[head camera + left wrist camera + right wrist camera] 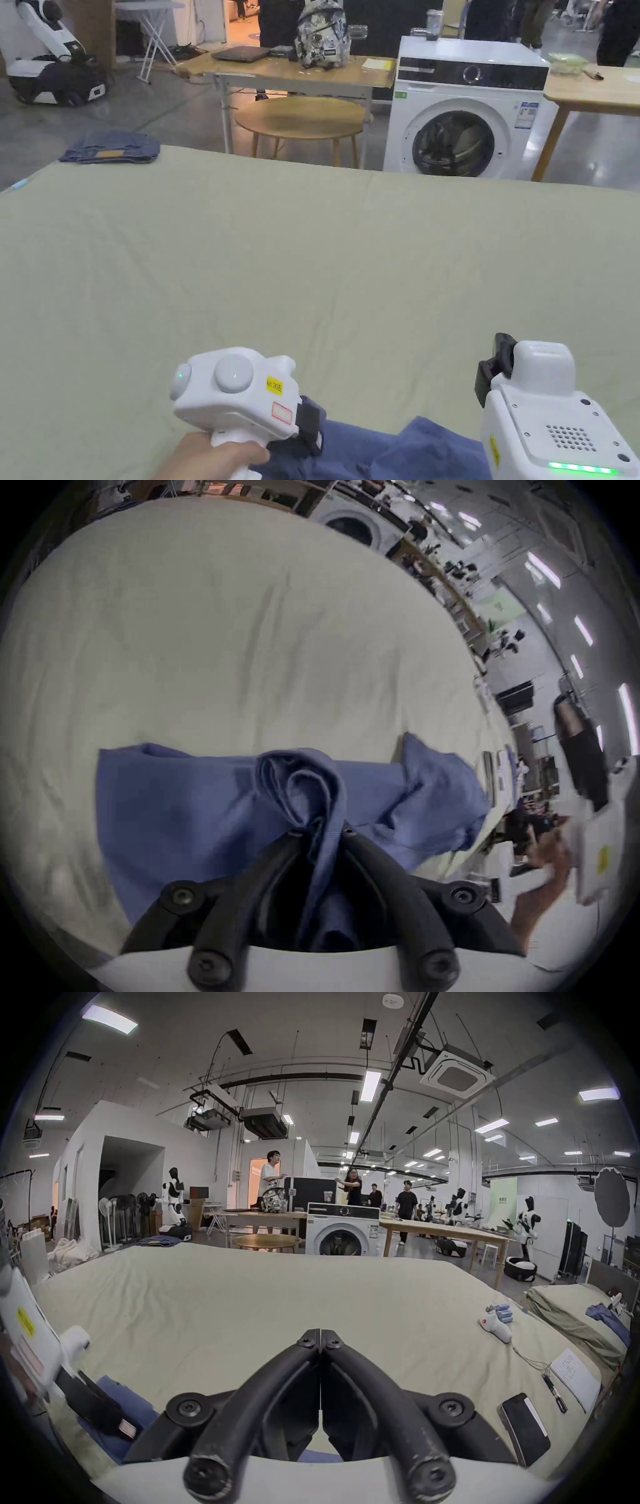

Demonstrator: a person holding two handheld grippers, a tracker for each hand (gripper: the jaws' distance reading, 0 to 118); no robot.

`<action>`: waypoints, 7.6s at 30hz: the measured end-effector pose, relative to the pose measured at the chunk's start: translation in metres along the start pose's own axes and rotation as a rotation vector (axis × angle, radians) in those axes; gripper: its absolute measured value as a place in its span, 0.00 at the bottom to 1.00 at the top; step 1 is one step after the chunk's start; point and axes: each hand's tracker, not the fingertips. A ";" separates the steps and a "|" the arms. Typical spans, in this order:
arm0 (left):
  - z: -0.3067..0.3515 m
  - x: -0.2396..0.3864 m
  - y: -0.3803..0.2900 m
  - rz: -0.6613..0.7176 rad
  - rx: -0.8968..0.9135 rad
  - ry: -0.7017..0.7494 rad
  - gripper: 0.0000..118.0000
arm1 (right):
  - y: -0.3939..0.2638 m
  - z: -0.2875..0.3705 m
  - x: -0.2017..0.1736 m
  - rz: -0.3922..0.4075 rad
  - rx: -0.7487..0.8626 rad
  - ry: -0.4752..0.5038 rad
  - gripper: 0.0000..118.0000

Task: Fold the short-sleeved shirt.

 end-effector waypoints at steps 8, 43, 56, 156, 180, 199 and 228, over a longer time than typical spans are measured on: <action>-0.002 0.014 -0.009 0.022 0.008 -0.044 0.40 | -0.003 0.001 0.007 -0.003 -0.013 -0.016 0.00; -0.053 0.001 -0.030 0.048 0.013 -0.242 0.00 | -0.009 0.005 0.016 -0.005 -0.018 -0.028 0.00; 0.055 -0.027 -0.022 0.021 0.146 -0.291 0.13 | 0.004 0.006 0.006 -0.003 0.027 -0.003 0.00; 0.009 0.092 -0.004 -0.048 0.042 -0.272 0.34 | -0.013 0.002 0.024 -0.025 -0.044 -0.012 0.00; -0.103 0.074 -0.023 -0.027 -0.109 -0.394 0.00 | -0.014 -0.001 0.028 -0.048 -0.040 -0.019 0.00; 0.075 0.052 -0.039 -0.367 0.988 0.315 0.00 | 0.014 0.002 0.020 -0.052 0.059 -0.031 0.00; 0.108 0.006 -0.061 -0.325 1.152 0.473 0.00 | -0.086 0.029 -0.050 0.024 -0.333 0.176 0.00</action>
